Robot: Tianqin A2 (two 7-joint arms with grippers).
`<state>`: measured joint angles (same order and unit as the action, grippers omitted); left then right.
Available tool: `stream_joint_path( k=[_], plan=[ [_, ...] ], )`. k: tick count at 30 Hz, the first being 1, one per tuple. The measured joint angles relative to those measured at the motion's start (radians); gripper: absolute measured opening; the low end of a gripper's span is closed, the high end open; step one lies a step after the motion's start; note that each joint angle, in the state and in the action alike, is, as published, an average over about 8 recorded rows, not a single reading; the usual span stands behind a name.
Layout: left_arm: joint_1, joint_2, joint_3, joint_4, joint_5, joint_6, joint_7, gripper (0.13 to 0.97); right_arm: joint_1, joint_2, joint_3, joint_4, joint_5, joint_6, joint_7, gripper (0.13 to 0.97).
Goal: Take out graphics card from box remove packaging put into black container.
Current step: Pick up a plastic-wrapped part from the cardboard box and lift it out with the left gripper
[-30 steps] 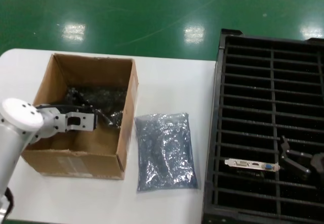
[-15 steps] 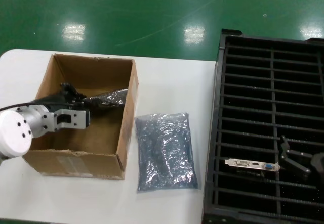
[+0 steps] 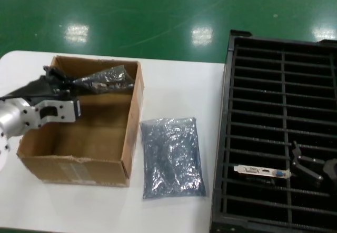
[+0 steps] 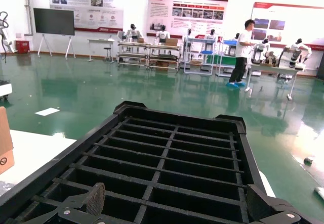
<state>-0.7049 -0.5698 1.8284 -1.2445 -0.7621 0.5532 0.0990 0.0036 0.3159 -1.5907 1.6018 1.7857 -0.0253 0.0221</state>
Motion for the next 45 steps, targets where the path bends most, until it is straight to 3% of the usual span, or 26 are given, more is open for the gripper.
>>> stream_joint_path(
  k=[12,21,30,45],
  plan=[
    [0.205,-0.078,-0.138,-0.411,0.024,0.136,-0.135,0.14,0.0,0.0,0.0,0.0,0.0,0.0,0.0,0.966],
    [0.345,-0.112,-0.194,-0.616,-0.012,0.161,-0.15,0.14,0.0,0.0,0.0,0.0,0.0,0.0,0.0,0.966],
    [0.42,-0.121,-0.193,-0.687,-0.051,0.153,-0.125,0.14,0.0,0.0,0.0,0.0,0.0,0.0,0.0,0.966],
    [0.425,-0.121,-0.192,-0.69,-0.052,0.152,-0.122,0.14,0.043,0.051,-0.075,0.009,0.051,0.012,0.045,0.964]
  ],
)
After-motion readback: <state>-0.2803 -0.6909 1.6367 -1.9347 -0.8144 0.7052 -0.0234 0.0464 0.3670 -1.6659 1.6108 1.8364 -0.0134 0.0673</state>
